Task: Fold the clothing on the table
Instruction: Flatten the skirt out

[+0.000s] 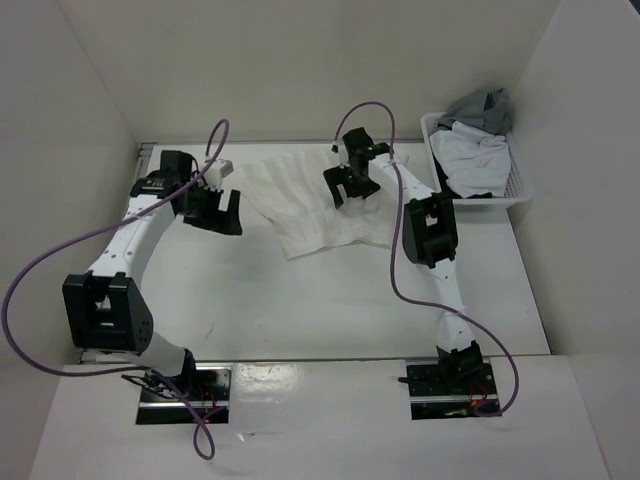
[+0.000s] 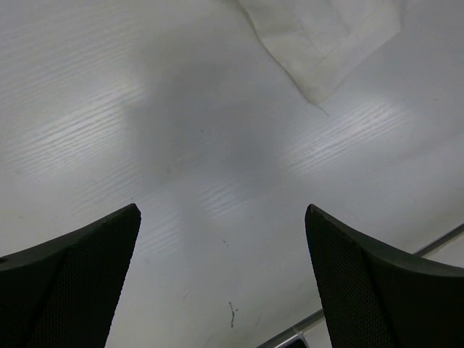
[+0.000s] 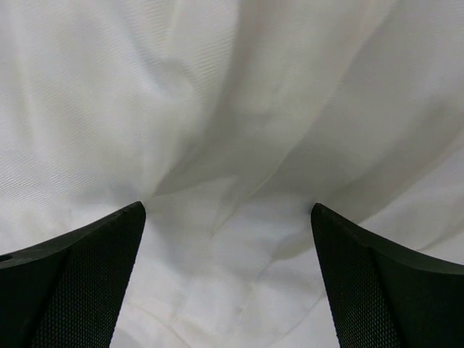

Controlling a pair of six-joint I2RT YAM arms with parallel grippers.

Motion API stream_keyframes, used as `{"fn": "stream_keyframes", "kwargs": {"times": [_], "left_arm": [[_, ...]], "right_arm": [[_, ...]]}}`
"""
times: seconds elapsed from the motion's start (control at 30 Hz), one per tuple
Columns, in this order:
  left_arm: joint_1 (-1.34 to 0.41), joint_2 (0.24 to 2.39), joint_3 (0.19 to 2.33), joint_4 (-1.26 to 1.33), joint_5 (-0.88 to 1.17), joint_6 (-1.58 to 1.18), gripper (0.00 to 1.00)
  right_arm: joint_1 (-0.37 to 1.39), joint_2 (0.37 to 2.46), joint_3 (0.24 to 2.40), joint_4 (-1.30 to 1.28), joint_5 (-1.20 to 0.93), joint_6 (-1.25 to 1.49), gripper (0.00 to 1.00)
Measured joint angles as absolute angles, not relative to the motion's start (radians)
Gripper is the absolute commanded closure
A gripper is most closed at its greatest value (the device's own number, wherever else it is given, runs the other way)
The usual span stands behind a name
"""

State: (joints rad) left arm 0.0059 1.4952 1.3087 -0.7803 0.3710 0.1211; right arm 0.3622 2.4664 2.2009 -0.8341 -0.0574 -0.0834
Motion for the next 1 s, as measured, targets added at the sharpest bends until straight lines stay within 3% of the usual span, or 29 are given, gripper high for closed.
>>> {"fn": "stream_keyframes", "kwargs": {"times": [0.17, 0.3, 0.47, 0.6, 0.73, 1.0], "left_arm": [[-0.088, 1.558, 1.313, -0.734, 0.369, 0.070, 0.00], [-0.105, 1.590, 1.304, -0.656, 0.426, -0.017, 0.00], [-0.108, 1.663, 1.268, -0.544, 0.516, -0.183, 0.17], [-0.137, 1.782, 1.260, -0.488, 0.533, -0.293, 0.18], [-0.178, 1.850, 1.229, -0.477, 0.528, -0.379, 0.20], [-0.252, 1.938, 1.231, -0.477, 0.505, -0.503, 0.42]], "right_arm": [[0.369, 2.386, 2.199, -0.854, -0.122, -0.103, 0.01], [0.356, 2.197, 2.130, -0.845, -0.152, -0.122, 0.01], [0.251, 1.831, 1.887, -0.767, -0.185, -0.148, 0.01], [0.107, 1.664, 1.740, -0.728, -0.197, -0.155, 0.01], [0.010, 1.617, 1.623, -0.715, -0.201, -0.155, 0.01], [-0.047, 1.587, 1.521, -0.719, -0.222, -0.156, 0.01]]}}
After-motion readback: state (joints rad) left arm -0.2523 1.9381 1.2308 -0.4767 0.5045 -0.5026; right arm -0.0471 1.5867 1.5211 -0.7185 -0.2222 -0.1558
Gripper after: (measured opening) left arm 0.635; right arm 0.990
